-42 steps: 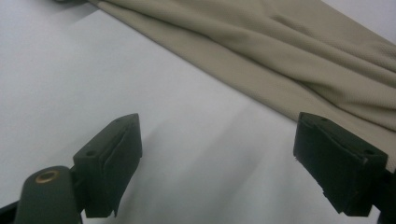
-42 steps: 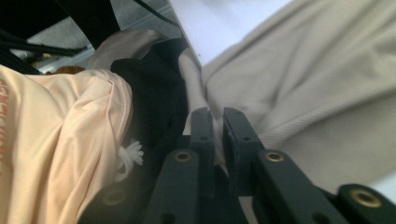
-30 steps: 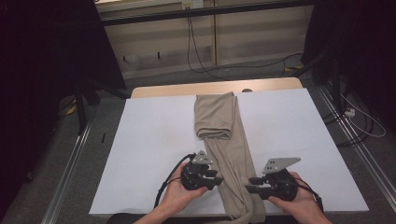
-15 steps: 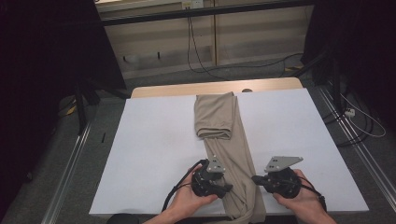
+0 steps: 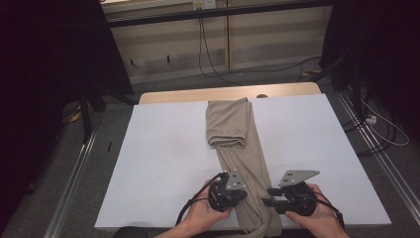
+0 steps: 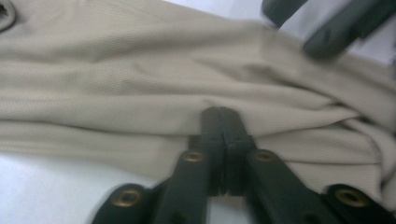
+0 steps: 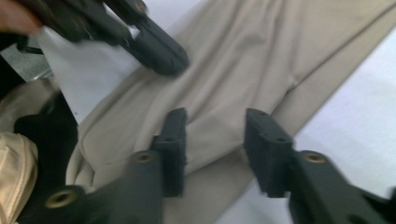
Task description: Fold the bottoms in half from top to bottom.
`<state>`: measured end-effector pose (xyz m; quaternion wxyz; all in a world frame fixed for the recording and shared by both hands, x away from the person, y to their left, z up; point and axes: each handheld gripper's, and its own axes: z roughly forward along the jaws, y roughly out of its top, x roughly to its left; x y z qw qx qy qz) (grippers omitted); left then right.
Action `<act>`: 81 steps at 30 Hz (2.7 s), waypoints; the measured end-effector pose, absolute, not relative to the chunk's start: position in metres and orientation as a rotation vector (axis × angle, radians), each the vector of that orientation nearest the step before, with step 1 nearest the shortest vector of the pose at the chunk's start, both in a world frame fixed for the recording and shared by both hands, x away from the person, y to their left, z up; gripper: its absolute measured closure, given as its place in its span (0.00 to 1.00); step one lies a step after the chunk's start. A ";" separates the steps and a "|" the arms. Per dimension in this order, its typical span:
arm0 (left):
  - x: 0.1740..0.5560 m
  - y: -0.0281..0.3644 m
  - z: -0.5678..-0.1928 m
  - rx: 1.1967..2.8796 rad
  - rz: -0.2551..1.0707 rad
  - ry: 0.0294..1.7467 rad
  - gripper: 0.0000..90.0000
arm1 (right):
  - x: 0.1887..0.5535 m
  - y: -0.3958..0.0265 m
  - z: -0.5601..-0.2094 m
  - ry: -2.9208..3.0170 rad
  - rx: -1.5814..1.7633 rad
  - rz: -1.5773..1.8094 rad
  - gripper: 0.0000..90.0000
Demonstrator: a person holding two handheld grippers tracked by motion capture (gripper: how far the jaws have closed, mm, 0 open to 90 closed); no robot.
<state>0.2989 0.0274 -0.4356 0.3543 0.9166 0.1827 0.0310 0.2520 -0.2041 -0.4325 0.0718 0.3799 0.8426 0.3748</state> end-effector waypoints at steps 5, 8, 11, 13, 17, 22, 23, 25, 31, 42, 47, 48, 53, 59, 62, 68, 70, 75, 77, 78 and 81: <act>0.298 0.044 -0.429 2.296 0.008 0.551 1.00 | 0.244 -0.203 -0.437 2.568 1.188 1.094 0.65; 0.293 0.050 -0.428 2.290 -0.026 0.576 1.00 | 0.235 -0.204 -0.436 2.586 1.217 1.134 0.69; 0.289 0.053 -0.426 2.293 -0.013 0.580 1.00 | 0.226 -0.200 -0.436 2.610 1.211 1.152 0.71; 0.287 0.055 -0.425 2.291 -0.025 0.578 1.00 | 0.225 -0.196 -0.439 2.629 1.219 1.123 0.71; 0.275 0.046 -0.432 2.302 -0.094 0.517 0.85 | 0.224 -0.193 -0.441 2.631 1.181 1.081 0.96; 0.265 0.028 -0.442 2.346 -0.028 0.443 0.68 | 0.224 -0.194 -0.438 2.618 1.167 1.093 1.00; 0.263 0.025 -0.443 2.346 -0.012 0.427 0.66 | 0.224 -0.195 -0.436 2.610 1.161 1.107 1.00; 0.260 0.021 -0.443 2.364 0.055 0.388 0.68 | 0.222 -0.198 -0.432 2.591 1.157 1.135 1.00; 0.258 0.017 -0.440 2.392 0.050 0.357 1.00 | 0.218 -0.211 -0.422 2.526 1.173 1.170 1.00; 0.255 0.053 -0.417 2.315 -0.016 0.459 1.00 | 0.210 -0.226 -0.417 2.494 1.203 1.161 1.00; 0.252 0.062 -0.423 2.289 -0.027 0.499 1.00 | 0.209 -0.226 -0.419 2.509 1.204 1.129 1.00; 0.251 0.060 -0.426 2.299 -0.013 0.510 1.00 | 0.210 -0.225 -0.420 2.514 1.212 1.133 1.00; 0.251 0.051 -0.436 2.416 -0.051 0.475 0.87 | 0.221 -0.210 -0.426 2.545 1.184 1.162 0.84; 0.252 0.050 -0.438 2.373 -0.087 0.509 0.74 | 0.234 -0.190 -0.441 2.572 1.165 1.009 0.83; 0.253 0.051 -0.438 2.381 -0.083 0.503 0.76 | 0.232 -0.187 -0.439 2.570 1.136 0.971 1.00; 0.255 0.052 -0.439 2.364 -0.111 0.507 0.74 | 0.223 -0.206 -0.430 2.528 1.145 0.967 1.00; 0.257 0.052 -0.437 2.358 -0.115 0.509 0.64 | 0.222 -0.212 -0.430 2.516 1.172 0.965 1.00; 0.276 0.068 -0.411 2.243 0.044 0.546 0.45 | 0.235 -0.217 -0.419 2.474 1.174 1.141 0.83; 0.295 0.076 -0.404 2.222 0.153 0.598 0.34 | 0.252 -0.217 -0.413 2.464 1.151 1.223 0.76; 0.308 0.080 -0.402 2.221 0.170 0.617 0.29 | 0.263 -0.217 -0.411 2.440 1.153 1.231 0.74; 0.354 0.092 -0.405 2.152 0.178 0.729 0.30 | 0.304 -0.209 -0.406 2.426 1.081 1.233 0.66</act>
